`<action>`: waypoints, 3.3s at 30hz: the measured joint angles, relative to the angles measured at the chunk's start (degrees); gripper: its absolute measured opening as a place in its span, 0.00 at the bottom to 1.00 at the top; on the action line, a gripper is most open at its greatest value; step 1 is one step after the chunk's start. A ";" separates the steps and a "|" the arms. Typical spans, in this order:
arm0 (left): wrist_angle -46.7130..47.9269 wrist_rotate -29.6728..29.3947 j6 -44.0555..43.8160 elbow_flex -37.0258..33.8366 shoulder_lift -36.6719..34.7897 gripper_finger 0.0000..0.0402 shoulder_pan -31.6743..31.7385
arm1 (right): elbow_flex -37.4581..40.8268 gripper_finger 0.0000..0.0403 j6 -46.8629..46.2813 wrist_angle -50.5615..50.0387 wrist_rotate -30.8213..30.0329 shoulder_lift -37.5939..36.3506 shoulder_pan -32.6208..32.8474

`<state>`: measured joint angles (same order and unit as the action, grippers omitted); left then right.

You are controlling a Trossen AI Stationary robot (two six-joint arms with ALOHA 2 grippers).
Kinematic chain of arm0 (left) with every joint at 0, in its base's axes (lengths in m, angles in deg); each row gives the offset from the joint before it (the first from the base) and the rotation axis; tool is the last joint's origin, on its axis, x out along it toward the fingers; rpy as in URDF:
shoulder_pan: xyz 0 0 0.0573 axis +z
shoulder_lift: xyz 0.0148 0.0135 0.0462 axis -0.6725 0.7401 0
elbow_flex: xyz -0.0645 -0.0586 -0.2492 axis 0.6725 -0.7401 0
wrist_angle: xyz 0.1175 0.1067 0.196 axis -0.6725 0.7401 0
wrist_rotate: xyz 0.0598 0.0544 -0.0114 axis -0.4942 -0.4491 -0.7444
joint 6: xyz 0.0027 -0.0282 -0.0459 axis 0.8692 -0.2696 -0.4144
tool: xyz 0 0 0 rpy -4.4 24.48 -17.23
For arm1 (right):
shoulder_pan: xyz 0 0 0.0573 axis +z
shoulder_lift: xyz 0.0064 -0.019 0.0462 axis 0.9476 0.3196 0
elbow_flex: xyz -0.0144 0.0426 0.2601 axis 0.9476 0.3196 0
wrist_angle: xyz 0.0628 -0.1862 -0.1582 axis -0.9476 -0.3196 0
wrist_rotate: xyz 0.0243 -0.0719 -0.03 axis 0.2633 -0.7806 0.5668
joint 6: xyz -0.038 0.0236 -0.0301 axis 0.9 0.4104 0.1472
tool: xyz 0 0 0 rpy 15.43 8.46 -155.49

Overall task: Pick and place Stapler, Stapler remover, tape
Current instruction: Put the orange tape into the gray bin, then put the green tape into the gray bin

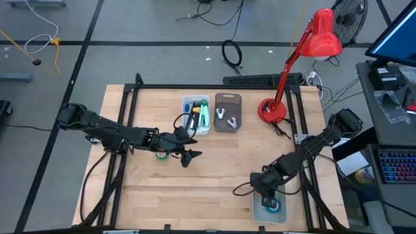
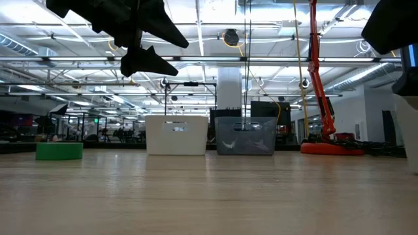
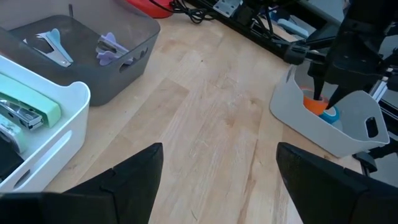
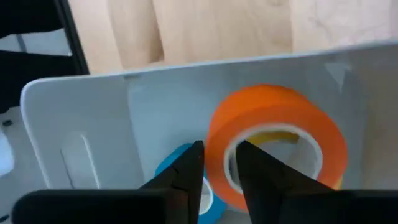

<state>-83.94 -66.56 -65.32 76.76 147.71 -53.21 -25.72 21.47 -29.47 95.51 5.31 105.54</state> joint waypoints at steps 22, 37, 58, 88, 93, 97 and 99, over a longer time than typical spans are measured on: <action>-3.12 3.85 2.72 0.00 0.02 0.79 -0.16 | 0.00 0.21 -7.99 -3.17 -5.47 -15.61 0.46; 14.25 15.30 -7.40 0.00 -0.15 0.81 -2.01 | -0.02 0.02 -6.81 -11.93 -41.95 -33.09 12.29; 13.14 14.84 -10.17 0.00 -0.20 0.81 -1.85 | -0.02 0.00 22.37 -12.60 -48.56 -56.77 12.79; 3.33 7.65 -12.47 0.00 -0.20 0.81 -1.67 | 24.04 0.00 25.68 7.46 -42.78 -77.56 5.97; 3.65 7.39 -13.48 0.00 -0.20 0.81 -1.26 | 24.02 0.00 23.67 3.76 -41.95 -82.06 2.63; 7.06 7.39 -16.04 0.00 -0.20 0.81 -1.22 | 24.04 0.00 23.09 2.94 -41.04 -84.58 1.90; 9.59 7.39 -17.57 0.00 -0.20 0.81 -1.22 | 24.04 0.00 24.40 2.82 -41.05 -85.41 1.88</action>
<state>-74.35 -59.17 -82.89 76.76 147.51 -54.43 -1.68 45.87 -26.66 54.46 -80.10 107.42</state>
